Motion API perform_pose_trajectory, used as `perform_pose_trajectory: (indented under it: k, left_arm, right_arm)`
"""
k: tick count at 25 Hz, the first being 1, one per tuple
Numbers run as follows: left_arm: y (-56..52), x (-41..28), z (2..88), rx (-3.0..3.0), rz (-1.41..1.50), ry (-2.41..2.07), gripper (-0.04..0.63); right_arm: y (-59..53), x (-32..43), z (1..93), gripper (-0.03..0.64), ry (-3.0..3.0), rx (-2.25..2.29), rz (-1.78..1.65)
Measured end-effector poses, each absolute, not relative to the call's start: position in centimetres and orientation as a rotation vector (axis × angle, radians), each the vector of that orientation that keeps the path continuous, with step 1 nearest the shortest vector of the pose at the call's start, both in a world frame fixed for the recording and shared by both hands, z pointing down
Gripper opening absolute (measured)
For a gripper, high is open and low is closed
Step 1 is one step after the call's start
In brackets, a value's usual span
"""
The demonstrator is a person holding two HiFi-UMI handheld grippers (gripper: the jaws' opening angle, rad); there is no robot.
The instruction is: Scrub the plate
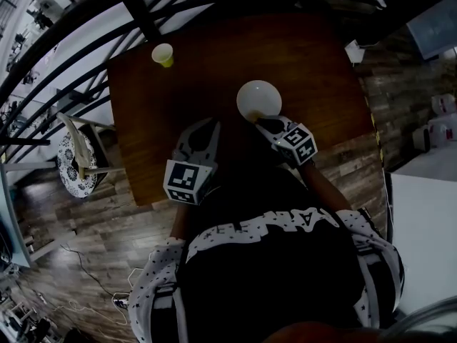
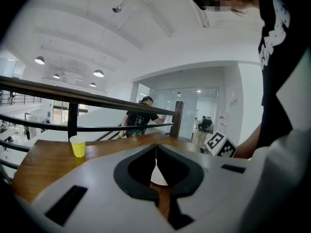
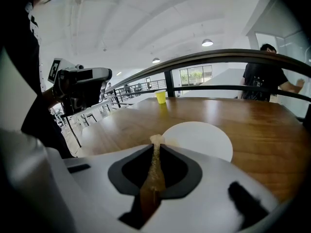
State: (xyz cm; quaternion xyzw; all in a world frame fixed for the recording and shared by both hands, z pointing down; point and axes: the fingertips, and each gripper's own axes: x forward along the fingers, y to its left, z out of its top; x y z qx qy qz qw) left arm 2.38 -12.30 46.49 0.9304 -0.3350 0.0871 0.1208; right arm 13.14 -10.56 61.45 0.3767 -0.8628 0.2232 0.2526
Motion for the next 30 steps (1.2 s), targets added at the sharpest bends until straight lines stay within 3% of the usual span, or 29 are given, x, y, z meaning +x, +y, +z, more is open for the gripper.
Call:
perform_pose_trajectory:
  k: [20, 30]
  left_arm:
    - [-12.5, 6.8, 46.1, 2.652, 0.247, -1.065, 0.014]
    - [-12.6, 6.6, 46.1, 2.576, 0.263, -1.214, 0.014]
  right_arm:
    - [-16.1, 21.1, 56.5, 0.049, -2.498, 1.193, 0.572]
    - [-19.2, 21.5, 57.5, 0.049, -2.519, 1.123, 0.582]
